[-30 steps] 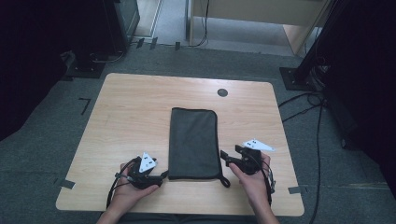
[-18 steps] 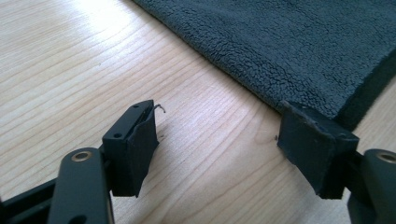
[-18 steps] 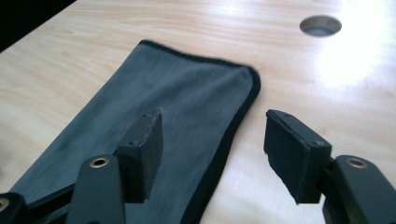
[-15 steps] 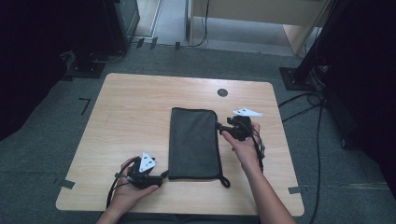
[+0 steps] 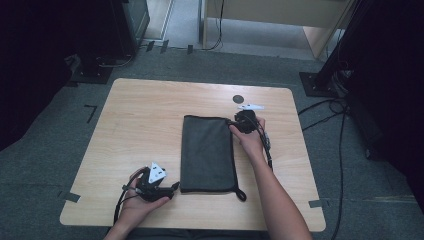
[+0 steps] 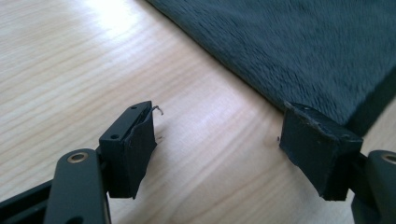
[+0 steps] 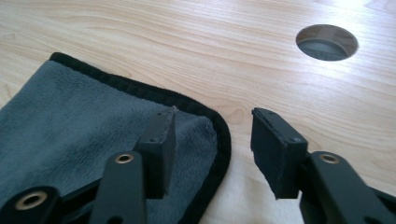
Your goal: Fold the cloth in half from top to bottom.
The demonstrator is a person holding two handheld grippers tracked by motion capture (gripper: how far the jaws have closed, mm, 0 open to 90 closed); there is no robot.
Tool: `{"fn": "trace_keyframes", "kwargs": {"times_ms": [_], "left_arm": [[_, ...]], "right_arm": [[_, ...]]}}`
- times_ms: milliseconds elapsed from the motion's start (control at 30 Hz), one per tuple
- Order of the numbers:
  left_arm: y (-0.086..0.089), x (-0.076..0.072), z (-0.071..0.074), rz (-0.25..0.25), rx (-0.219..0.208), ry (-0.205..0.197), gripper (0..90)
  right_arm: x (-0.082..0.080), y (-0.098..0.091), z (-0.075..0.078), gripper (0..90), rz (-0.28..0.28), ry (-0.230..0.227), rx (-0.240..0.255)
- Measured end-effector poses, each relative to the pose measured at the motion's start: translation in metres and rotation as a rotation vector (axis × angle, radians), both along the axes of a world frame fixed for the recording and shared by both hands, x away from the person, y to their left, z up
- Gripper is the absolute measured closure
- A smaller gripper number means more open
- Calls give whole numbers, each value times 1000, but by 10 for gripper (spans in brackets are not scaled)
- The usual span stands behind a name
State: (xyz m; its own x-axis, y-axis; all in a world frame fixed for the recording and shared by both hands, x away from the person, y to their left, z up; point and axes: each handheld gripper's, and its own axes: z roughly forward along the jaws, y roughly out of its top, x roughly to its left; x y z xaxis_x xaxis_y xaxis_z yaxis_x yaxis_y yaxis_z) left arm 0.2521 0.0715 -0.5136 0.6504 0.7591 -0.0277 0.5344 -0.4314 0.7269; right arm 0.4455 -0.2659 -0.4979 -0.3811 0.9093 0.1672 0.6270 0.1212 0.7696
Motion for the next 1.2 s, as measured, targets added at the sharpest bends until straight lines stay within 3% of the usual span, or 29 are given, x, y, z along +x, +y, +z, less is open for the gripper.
{"fn": "trace_keyframes", "kwargs": {"times_ms": [67,167,333,600,767,967,1067,1200], "left_arm": [[3,5,5,27,-39,-5,263],[1,16,14,52,-49,-25,263],[-6,38,19,84,-64,-24,263],[-25,94,20,148,-64,-51,270],[-37,132,24,180,-88,-25,296],[-52,172,24,204,-40,-6,325],[-58,184,20,204,-19,0,337],[-64,203,13,259,-15,11,354]], "right_arm": [[3,0,-6,526,-1,7,24],[5,1,-12,533,-4,12,20],[8,0,-15,544,-5,0,30],[9,1,-23,540,0,16,21],[8,4,-23,539,17,5,-10],[7,5,-23,549,26,-2,-39],[7,7,-23,614,39,-7,-47],[7,9,-22,651,49,-4,-56]]}}
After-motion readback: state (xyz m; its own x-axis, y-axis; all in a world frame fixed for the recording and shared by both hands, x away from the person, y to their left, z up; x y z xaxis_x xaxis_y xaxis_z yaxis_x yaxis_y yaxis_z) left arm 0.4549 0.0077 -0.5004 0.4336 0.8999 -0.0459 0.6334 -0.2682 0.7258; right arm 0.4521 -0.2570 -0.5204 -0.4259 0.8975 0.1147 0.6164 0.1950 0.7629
